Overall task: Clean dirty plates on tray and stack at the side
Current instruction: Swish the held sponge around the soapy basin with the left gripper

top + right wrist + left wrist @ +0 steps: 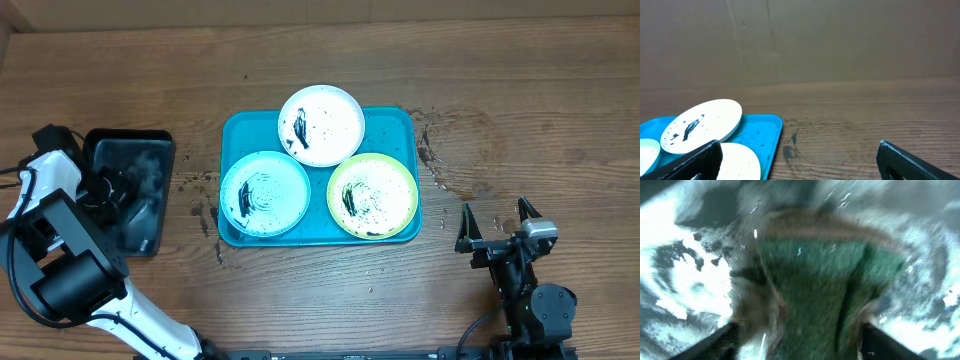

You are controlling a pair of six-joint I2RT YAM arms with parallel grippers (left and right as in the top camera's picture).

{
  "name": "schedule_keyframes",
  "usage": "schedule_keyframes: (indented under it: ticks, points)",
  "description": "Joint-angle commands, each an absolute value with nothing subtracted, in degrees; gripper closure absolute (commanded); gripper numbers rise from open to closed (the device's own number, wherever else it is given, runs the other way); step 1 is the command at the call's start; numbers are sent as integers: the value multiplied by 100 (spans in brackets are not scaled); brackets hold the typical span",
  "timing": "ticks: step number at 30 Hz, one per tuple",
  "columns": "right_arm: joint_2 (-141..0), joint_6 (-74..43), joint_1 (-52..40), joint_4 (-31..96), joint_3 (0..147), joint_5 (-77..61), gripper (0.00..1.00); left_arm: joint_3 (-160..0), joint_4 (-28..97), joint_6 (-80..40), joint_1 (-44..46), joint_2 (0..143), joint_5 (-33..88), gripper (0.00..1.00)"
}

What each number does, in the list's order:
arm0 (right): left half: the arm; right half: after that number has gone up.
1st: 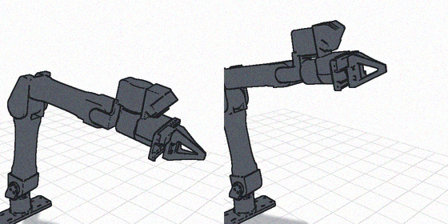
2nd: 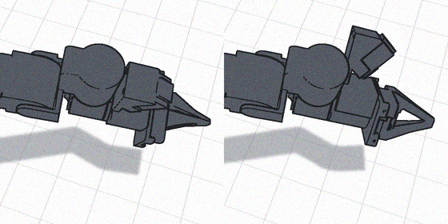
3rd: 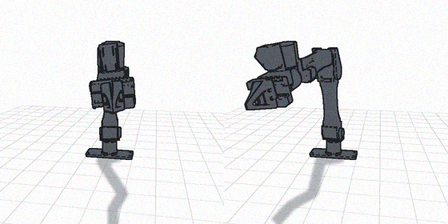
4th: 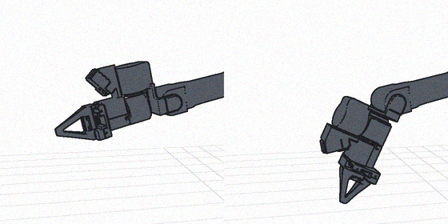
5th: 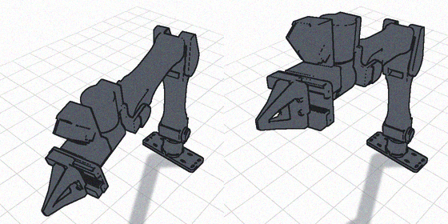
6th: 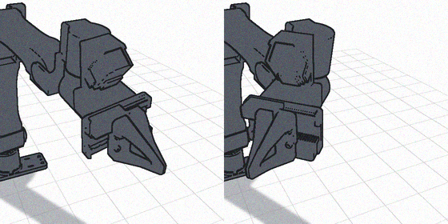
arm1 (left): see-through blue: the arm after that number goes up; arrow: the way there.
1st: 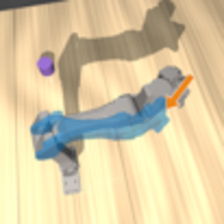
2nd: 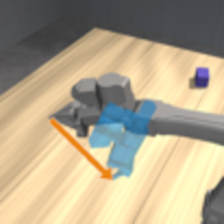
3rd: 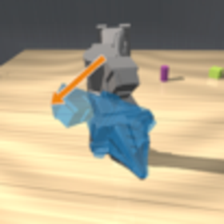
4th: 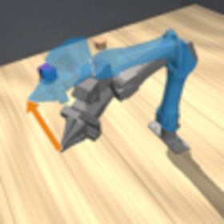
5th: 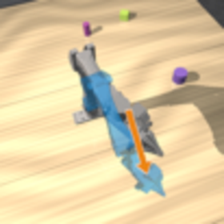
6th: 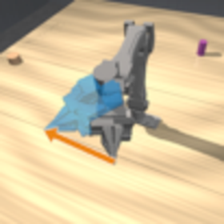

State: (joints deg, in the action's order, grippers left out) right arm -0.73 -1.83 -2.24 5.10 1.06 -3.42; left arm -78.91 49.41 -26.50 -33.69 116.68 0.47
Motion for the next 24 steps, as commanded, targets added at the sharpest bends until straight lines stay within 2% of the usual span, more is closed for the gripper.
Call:
schedule_keyframes:
  ticks: [1, 5, 10, 15, 16, 17, 18, 19, 20, 21, 24]
  points:
    - [-19, -165, -185, 467, 47, -283, 0, -7804, 5129, -2657, -3334, 11786, 414, 37]
    - [-19, -165, -185, 467, 47, -283, 0, -7804, 5256, -2657, -3334, 11786, 414, 56]
    - [-19, -165, -185, 467, 47, -283, 0, -7804, 5288, -2657, -3334, 11786, 412, 94]
    - [-19, -165, -185, 467, 47, -283, 0, -7804, 5227, -2657, -3334, 11786, 408, 96]
    - [-19, -165, -185, 467, 47, -283, 0, -7806, 5188, -2657, -3334, 11786, 408, 93]
    - [-19, -165, -185, 467, 47, -283, 0, -7804, 5109, -2657, -3334, 11786, 405, 77]
    - [-19, -165, -185, 467, 47, -283, 0, -7804, 5017, -2657, -3336, 11786, 403, 56]
    - [-19, -165, -185, 467, 47, -283, 0, -7806, 4866, -2657, -3341, 11786, 360, 25]
    - [-19, -165, -185, 467, 47, -283, 0, -7806, 4768, -2657, -3341, 11786, 301, 8]
    - [-19, -165, -185, 467, 47, -283, 0, -7806, 4668, -2655, -3341, 11786, 220, 0]
    - [-19, -165, -185, 467, 47, -283, 0, -7804, 4375, -2657, -3341, 11786, -56, 0]
